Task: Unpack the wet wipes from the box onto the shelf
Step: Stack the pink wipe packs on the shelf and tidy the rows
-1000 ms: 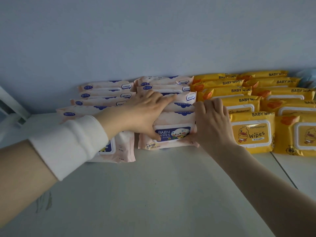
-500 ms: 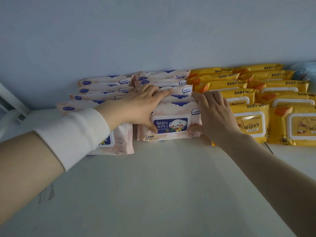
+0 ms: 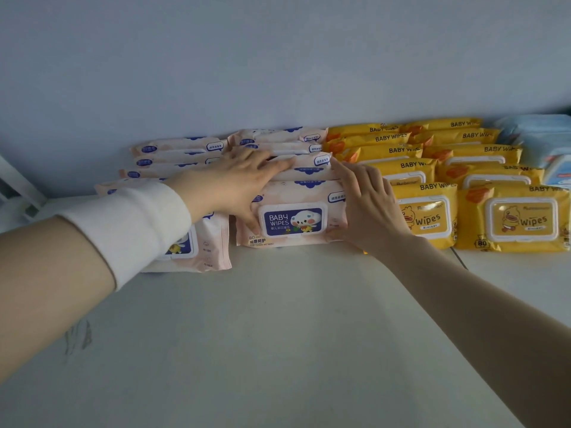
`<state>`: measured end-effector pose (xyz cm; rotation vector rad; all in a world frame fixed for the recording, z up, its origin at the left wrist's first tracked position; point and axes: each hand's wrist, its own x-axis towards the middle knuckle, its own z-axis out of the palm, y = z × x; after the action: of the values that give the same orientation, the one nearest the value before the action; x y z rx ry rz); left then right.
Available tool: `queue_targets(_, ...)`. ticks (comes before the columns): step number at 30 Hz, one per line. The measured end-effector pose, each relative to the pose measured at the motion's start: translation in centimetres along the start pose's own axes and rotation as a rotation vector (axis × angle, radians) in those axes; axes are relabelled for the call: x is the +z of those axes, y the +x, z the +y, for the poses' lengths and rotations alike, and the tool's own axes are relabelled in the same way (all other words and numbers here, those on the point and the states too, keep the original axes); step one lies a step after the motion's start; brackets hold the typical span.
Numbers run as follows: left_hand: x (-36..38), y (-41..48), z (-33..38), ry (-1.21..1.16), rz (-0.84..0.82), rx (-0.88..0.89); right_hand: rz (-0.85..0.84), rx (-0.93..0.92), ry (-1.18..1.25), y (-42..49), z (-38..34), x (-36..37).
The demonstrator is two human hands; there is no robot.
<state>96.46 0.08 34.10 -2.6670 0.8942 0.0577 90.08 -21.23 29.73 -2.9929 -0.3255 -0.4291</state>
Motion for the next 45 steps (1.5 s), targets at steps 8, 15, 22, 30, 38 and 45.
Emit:
queue_targets(8, -1.4, 0.5, -2.3, -0.522, -0.166, -0.018, 0.023, -0.026, 0.026, 0.0, 0.4, 0.8)
queue_targets(15, -1.0, 0.8, -1.9, -0.52, -0.014, -0.032, 0.184, -0.001, 0.006, 0.0, 0.0, 2.2)
queue_targets(22, -1.8, 0.6, -1.5, -0.464, -0.079, -0.015, 0.021, 0.027, 0.009, 0.0, -0.3, 1.0)
queue_targets(30, -9.1, 3.5, 4.3, -0.061, -0.117, -0.052, -0.333, -0.146, -0.14, 0.0, 7.1, -6.0)
queue_targets(38, -12.3, 8.7, 12.9, 0.308, -0.203, -0.242, -0.401, -0.163, -0.442, -1.9, 18.6, -10.1)
queue_targets(45, -10.5, 9.8, 14.8, -0.011, -0.283, -0.257, -0.333, -0.164, -0.324, -2.5, 20.1, -9.7)
